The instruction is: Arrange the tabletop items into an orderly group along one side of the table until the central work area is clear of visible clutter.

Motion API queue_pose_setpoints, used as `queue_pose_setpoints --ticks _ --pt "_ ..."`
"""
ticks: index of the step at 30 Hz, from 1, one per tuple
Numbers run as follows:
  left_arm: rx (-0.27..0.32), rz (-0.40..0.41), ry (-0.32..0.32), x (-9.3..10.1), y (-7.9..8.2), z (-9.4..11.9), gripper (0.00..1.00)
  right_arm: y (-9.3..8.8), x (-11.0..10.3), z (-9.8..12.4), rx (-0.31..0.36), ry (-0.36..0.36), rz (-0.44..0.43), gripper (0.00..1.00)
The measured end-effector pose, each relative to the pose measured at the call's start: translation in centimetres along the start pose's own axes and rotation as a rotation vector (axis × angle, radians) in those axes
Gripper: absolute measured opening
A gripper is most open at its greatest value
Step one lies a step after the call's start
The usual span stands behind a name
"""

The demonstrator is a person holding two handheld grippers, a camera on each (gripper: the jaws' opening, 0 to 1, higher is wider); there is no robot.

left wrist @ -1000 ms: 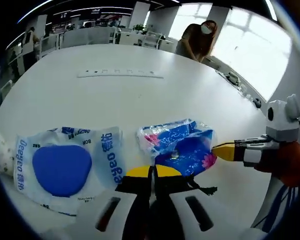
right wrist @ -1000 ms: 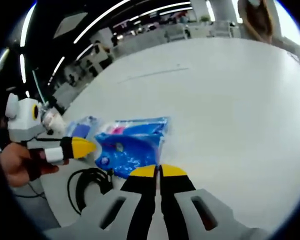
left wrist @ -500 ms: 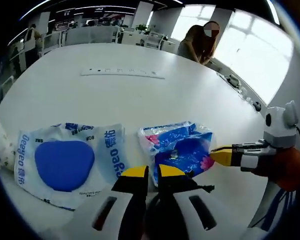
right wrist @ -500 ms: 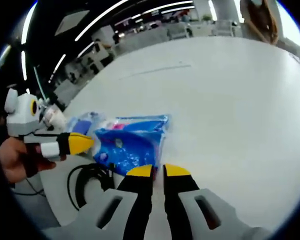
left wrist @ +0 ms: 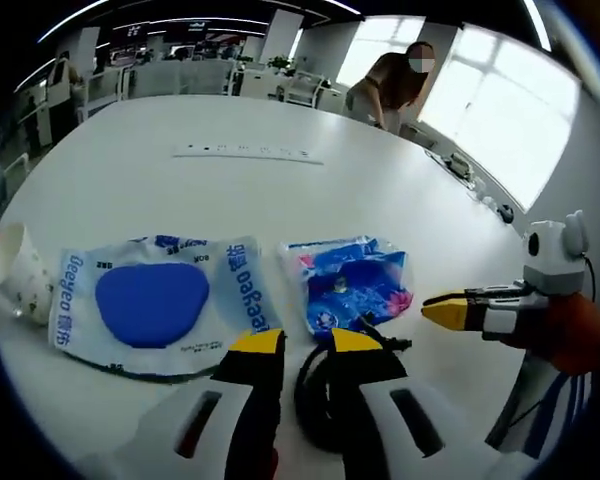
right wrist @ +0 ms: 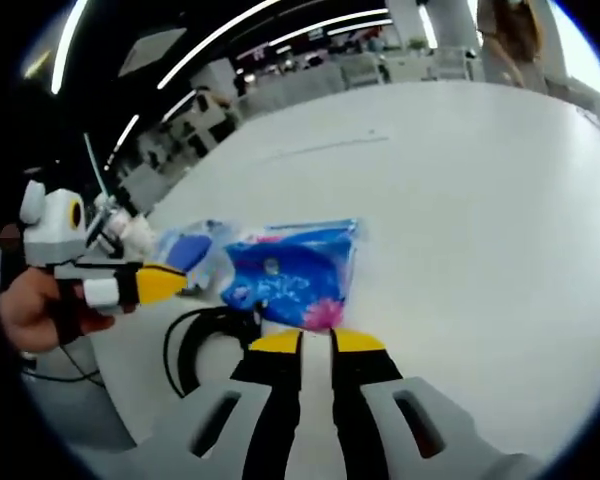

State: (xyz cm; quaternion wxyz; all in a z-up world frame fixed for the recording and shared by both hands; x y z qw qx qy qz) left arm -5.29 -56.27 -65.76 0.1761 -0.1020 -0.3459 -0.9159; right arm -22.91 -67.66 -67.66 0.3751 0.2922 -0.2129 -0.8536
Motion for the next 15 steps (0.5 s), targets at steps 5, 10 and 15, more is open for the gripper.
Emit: queue_pose_setpoints --ticks 5,10,15 --pt "-0.040 -0.039 0.007 0.1 -1.9 0.4 0.15 -0.6 -1.4 -0.6 -0.016 0.043 0.022 0.09" --pt "-0.075 -0.012 0.009 -0.3 -3.3 -0.2 0.17 -0.8 -2.3 -1.2 -0.028 0.071 0.033 0.11" --pt "-0.117 -0.008 0.009 -0.5 -4.3 -1.2 0.16 -0.9 -2.8 -1.7 -0.050 0.082 0.055 0.13"
Point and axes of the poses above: the point that each gripper's makers call its tool centre point, and the gripper's own axes: z roughly backward along the fingers, x roughly to its right, y roughly out of its top, the point moved 9 cm from there along z, roughly backward along the fingers, and after that the axes turned 7 degrees about -x, right-handed, at the moved point
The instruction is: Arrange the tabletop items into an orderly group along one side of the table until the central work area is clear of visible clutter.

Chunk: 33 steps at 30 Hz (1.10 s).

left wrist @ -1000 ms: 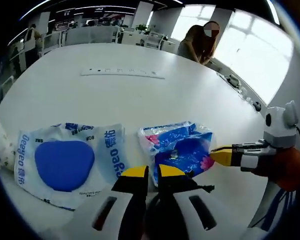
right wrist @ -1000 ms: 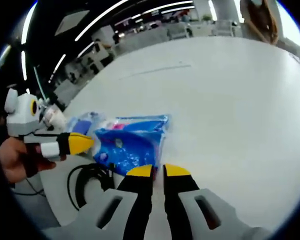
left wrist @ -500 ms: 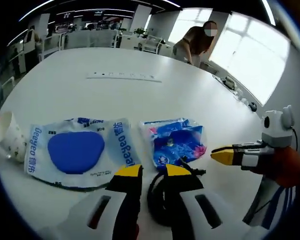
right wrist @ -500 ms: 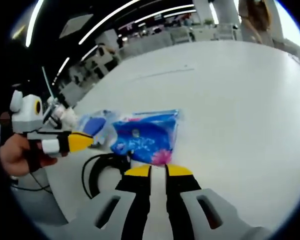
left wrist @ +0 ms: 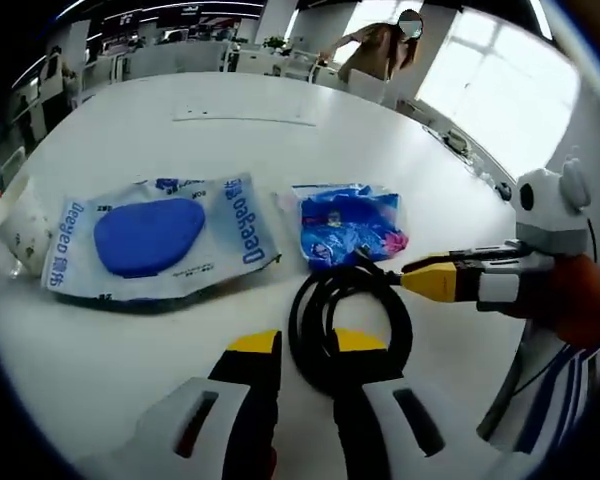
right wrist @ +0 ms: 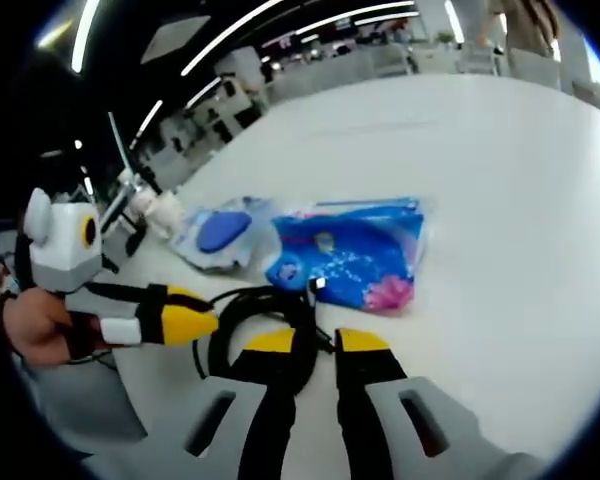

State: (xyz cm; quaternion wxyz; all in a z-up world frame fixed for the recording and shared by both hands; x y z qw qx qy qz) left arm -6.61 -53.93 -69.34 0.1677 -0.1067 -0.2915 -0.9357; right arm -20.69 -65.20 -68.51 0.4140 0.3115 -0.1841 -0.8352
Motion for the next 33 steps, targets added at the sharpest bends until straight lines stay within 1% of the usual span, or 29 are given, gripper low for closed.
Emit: queue_pose_setpoints --ticks 2,5,7,12,17,20,21,22,23,29,31,33 --pt "-0.008 0.013 -0.002 0.0 -0.3 -0.2 0.14 -0.1 -0.1 0.0 -0.007 0.001 0.003 0.12" --pt "-0.005 0.009 0.011 -0.1 -0.4 -0.1 0.09 -0.3 0.0 -0.1 -0.024 -0.012 0.026 0.07" --pt "-0.011 0.000 0.014 -0.2 -0.5 0.0 0.08 -0.5 -0.2 -0.1 -0.026 0.002 0.012 0.07" --pt "-0.019 -0.002 0.022 -0.8 -1.0 0.6 0.07 -1.0 -1.1 -0.2 -0.034 0.016 0.021 0.06" --pt "-0.024 0.007 0.036 -1.6 -1.7 1.3 0.05 -1.3 -2.2 -0.8 -0.043 0.030 0.038 0.07" --pt "-0.027 0.015 0.028 -2.2 -1.8 1.7 0.07 -1.5 -2.4 -0.9 -0.039 0.031 0.025 0.07" --pt "-0.023 0.034 0.011 -2.4 -1.8 1.9 0.09 -1.4 -2.3 -1.0 -0.039 0.025 0.023 0.07" --pt "-0.022 0.042 0.005 -2.6 -1.8 2.2 0.13 -1.3 -2.3 -0.9 -0.038 0.020 0.021 0.07" --pt "-0.021 0.042 0.005 -2.8 -1.8 2.4 0.15 -1.3 -2.3 -0.9 -0.035 0.015 0.018 0.08" --pt "0.058 0.082 -0.019 -4.3 -1.8 5.1 0.19 -1.3 -2.2 0.4 -0.006 -0.032 0.012 0.11" --pt "0.072 0.105 -0.029 -4.8 -2.1 6.0 0.19 -1.5 -2.5 0.7 -0.006 -0.051 0.003 0.12" --pt "0.080 0.105 -0.037 -5.3 -2.4 6.7 0.19 -1.6 -2.5 0.8 -0.003 -0.059 -0.003 0.12"
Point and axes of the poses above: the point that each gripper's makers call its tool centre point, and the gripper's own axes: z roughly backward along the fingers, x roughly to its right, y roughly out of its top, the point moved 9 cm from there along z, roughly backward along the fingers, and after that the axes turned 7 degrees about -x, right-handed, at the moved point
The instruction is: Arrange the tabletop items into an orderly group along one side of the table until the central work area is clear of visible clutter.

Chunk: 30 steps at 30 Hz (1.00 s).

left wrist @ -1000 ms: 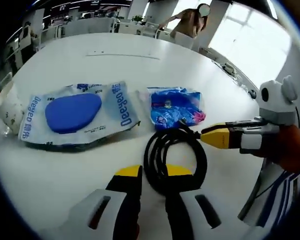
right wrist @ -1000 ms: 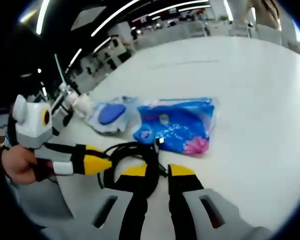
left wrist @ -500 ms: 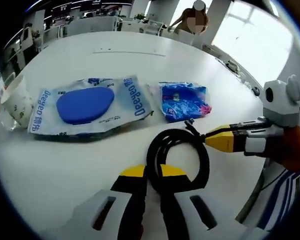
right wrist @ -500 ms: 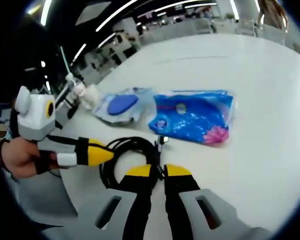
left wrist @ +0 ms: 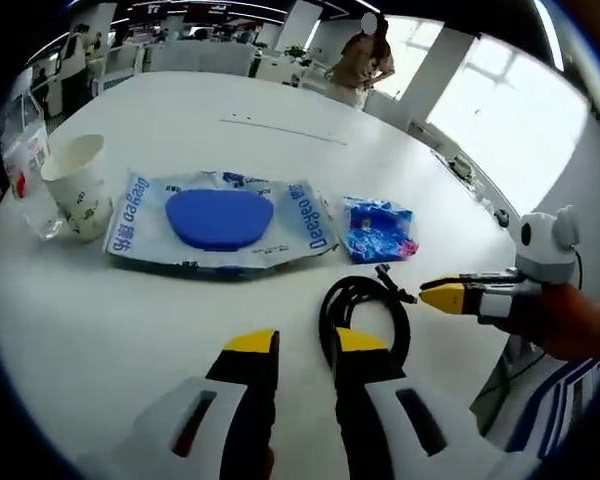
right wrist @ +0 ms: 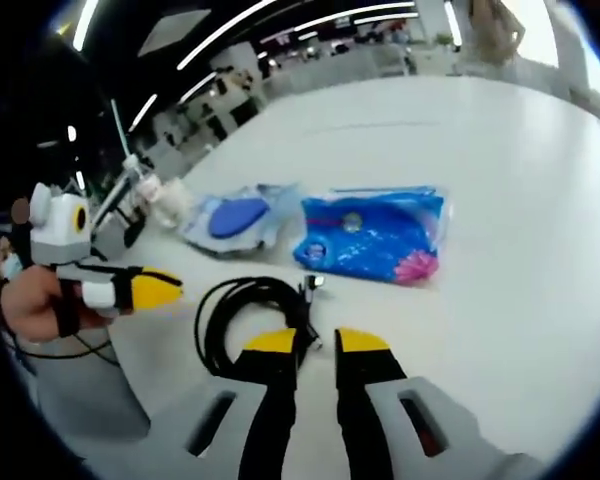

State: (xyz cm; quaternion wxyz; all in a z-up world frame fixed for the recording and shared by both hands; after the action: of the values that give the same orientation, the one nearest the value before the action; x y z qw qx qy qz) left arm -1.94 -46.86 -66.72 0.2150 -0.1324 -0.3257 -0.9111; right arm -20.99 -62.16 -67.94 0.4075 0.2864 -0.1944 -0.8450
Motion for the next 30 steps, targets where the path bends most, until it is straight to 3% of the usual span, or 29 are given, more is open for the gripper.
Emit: queue_pose_setpoints --ticks 5,12,21,30 --pt "0.030 -0.023 -0.022 -1.0 0.0 1.5 0.19 -0.3 -1.5 0.7 0.022 -0.012 -0.001 0.15" --pt "0.063 -0.016 -0.028 -3.3 -0.5 3.6 0.20 -1.5 -4.1 0.8 -0.016 -0.010 0.016 0.18" --pt "0.088 -0.015 0.000 -6.6 -1.2 5.9 0.24 -1.6 -6.7 0.7 -0.020 -0.022 0.006 0.19" --pt "0.094 -0.057 0.023 -8.1 -2.0 7.3 0.28 -1.4 -8.4 0.5 -0.023 -0.016 0.042 0.25"
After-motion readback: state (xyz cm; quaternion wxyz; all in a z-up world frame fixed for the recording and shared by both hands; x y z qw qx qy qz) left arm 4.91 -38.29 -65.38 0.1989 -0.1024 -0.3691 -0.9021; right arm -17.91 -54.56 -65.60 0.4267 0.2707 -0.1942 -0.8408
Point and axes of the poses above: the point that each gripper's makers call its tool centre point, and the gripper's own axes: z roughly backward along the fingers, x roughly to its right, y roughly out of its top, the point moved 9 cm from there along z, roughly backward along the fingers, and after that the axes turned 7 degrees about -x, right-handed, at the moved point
